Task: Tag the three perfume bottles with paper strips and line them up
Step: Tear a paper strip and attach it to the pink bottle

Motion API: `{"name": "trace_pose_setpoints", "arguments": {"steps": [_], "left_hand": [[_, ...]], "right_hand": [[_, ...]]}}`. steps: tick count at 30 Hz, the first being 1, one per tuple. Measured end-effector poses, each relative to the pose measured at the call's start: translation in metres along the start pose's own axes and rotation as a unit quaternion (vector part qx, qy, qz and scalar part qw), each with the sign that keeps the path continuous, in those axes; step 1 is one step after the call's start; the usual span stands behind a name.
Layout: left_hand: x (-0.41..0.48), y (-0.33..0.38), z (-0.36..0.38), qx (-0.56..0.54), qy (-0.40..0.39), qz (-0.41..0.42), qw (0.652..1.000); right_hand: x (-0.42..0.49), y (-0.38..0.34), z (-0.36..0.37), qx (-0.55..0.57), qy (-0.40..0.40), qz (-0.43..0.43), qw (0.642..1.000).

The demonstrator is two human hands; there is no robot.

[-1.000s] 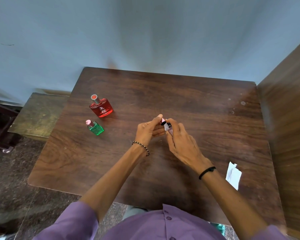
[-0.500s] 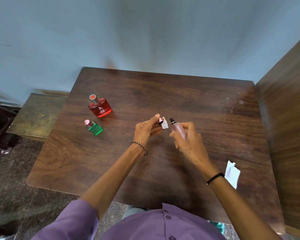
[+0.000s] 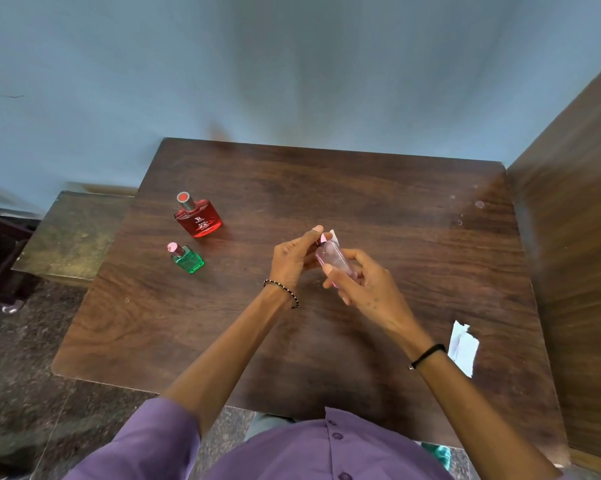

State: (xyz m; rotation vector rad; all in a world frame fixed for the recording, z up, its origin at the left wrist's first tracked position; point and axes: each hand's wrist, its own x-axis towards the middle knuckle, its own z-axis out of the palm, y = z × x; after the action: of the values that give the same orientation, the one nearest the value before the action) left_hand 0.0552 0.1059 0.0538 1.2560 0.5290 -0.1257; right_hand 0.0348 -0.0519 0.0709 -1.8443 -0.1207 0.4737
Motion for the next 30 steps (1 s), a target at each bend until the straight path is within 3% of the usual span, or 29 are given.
{"name": "trace_pose_setpoints", "arguments": {"steps": [11, 20, 30], "left_hand": [[0.011, 0.000, 0.005, 0.004, -0.023, -0.001, 1.000], [0.048, -0.003, 0.011, -0.026, -0.004, -0.032, 0.999], [0.114, -0.011, 0.014, 0.062, 0.002, -0.039, 0.997]], "right_hand": [[0.008, 0.012, 0.002, 0.249, -0.016, 0.065, 0.966], [0.037, 0.021, -0.018, 0.197, -0.018, 0.074, 0.977], [0.121, 0.025, -0.038, 0.126, 0.004, 0.052, 0.991]]}}
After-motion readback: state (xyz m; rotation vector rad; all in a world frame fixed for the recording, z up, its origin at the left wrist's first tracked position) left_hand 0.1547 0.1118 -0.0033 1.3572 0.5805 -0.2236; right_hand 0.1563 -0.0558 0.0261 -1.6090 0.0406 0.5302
